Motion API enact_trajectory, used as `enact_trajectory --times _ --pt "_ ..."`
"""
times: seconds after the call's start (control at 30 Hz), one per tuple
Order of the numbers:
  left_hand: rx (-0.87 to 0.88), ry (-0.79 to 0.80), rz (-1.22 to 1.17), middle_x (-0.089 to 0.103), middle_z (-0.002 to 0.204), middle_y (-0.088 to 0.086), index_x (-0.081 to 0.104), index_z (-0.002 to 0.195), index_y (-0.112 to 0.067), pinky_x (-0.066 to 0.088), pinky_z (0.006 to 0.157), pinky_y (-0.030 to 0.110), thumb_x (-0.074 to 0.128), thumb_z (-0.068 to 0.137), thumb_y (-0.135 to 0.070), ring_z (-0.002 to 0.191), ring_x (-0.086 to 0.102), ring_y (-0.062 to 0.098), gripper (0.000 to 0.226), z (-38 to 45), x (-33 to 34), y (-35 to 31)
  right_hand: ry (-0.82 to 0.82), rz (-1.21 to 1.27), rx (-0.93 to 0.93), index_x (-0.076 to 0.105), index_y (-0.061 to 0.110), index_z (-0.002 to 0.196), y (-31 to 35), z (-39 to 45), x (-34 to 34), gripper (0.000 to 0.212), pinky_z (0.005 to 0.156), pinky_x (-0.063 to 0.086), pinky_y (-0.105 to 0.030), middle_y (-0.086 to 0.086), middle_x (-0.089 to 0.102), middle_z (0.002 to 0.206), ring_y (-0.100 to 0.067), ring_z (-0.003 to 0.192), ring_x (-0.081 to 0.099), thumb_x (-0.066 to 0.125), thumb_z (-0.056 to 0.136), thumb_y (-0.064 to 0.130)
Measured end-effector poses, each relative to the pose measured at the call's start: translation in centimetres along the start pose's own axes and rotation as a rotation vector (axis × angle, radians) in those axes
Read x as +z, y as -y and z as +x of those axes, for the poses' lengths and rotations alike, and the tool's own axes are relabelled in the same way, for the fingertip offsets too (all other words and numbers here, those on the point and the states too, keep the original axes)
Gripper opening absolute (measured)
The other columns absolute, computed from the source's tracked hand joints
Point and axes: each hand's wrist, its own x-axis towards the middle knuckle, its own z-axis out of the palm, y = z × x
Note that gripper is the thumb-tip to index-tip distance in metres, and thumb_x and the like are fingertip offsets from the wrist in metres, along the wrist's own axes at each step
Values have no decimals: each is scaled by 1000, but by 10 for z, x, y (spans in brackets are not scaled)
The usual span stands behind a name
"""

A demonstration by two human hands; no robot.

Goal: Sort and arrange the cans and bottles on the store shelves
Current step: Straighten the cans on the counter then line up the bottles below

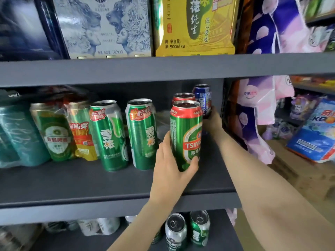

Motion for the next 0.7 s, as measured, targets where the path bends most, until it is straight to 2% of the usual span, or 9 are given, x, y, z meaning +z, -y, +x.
enact_trajectory --times 0.1,0.23,0.33,0.4,0.43,0.53,0.63,0.7 --pt "-44 9 17 40 127 -12 22 144 -16 27 90 0 50 73 -57 116 36 -4 87 1 -2 -2 -11 41 -24 40 8 132 1 -17 -19 76 95 44 -36 -11 56 127 -26 117 53 80 68 13" --pt "-77 21 20 38 124 -10 24 143 -10 28 90 10 53 73 -56 114 35 -1 89 5 -4 -6 -22 -11 -24 43 11 125 5 -59 -56 75 90 46 -32 -3 59 115 -22 108 57 84 63 10" --pt "-180 31 47 38 133 2 25 143 -8 37 97 25 67 81 -39 123 37 12 81 -3 -13 -17 11 20 -10 40 14 128 15 -120 -84 81 95 47 -32 3 58 116 -12 104 57 85 62 10" --pt "-284 23 46 36 134 5 28 141 -10 38 100 29 66 83 -28 124 38 15 71 -22 -27 -37 78 18 25 39 17 130 27 -164 -106 83 93 48 -28 5 57 116 -9 105 57 85 62 8" --pt "-274 40 49 36 129 1 31 139 -14 40 97 27 65 84 -22 118 39 10 64 -33 -39 -49 116 8 41 39 19 130 36 -186 -116 84 92 47 -25 6 58 116 -9 107 58 86 61 7" --pt "-59 92 65 34 110 -13 36 124 -30 38 86 16 61 83 -3 98 39 -6 55 -48 -88 -86 258 -28 74 48 36 113 83 -246 -149 72 85 50 -17 12 64 109 -2 101 62 87 59 7" --pt "19 59 94 34 102 -17 38 118 -29 37 68 13 52 81 -8 92 41 -2 44 -5 -140 -118 255 -14 60 50 39 107 150 -269 -174 71 75 46 -6 20 67 98 10 94 60 89 56 10" --pt "105 35 85 33 102 -16 39 114 -28 38 66 17 45 83 -15 89 42 2 34 39 -171 -150 183 22 32 51 36 107 202 -260 -185 70 77 49 -11 22 68 98 8 93 61 90 53 14"
